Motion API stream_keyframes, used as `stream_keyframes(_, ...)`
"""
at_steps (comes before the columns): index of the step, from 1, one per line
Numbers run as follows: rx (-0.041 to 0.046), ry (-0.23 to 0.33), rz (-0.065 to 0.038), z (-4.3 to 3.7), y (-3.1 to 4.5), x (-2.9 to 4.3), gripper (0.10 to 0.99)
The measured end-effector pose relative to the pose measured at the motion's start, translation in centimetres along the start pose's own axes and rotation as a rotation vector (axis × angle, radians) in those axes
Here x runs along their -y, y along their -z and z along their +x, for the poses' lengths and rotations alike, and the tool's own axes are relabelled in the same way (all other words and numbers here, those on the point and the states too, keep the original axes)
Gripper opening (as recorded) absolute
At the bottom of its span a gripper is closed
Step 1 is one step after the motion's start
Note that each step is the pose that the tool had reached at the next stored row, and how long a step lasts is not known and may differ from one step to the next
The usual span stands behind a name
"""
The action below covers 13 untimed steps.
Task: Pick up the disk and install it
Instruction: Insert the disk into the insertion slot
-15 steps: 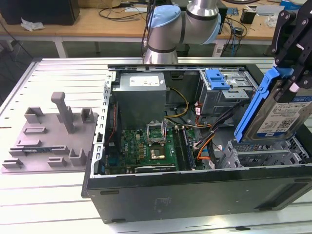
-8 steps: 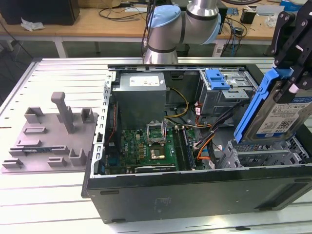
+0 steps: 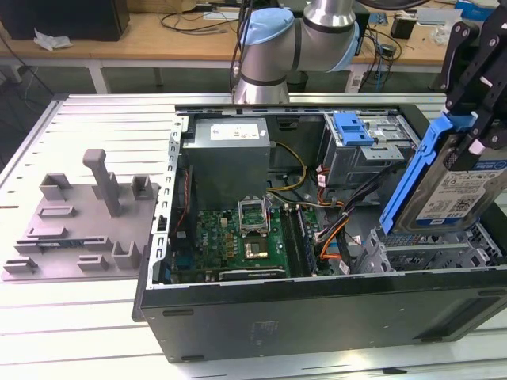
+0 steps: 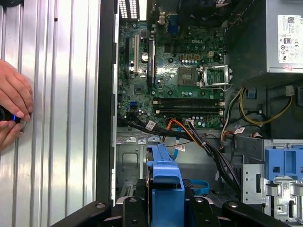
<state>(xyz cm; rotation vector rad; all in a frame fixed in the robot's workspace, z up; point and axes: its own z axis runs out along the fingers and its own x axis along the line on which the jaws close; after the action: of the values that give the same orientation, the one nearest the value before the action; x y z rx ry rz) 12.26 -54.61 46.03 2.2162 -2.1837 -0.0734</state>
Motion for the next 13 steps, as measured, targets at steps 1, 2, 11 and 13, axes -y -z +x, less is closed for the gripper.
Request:
stream_keyframes(1,0.0001,-0.001,0.0,0.05,-0.02,0.0,0.369)
stream_keyframes(2,0.0002,-0.002,0.0,0.08,-0.03,0.0,0.369)
stream_keyframes(11,0.0001,-0.005,0.0,0.1,-0.39,0.02,0.369)
stream_keyframes(13,0.0002,-0.005,0.0,0.11,-0.44,0.03,0.369)
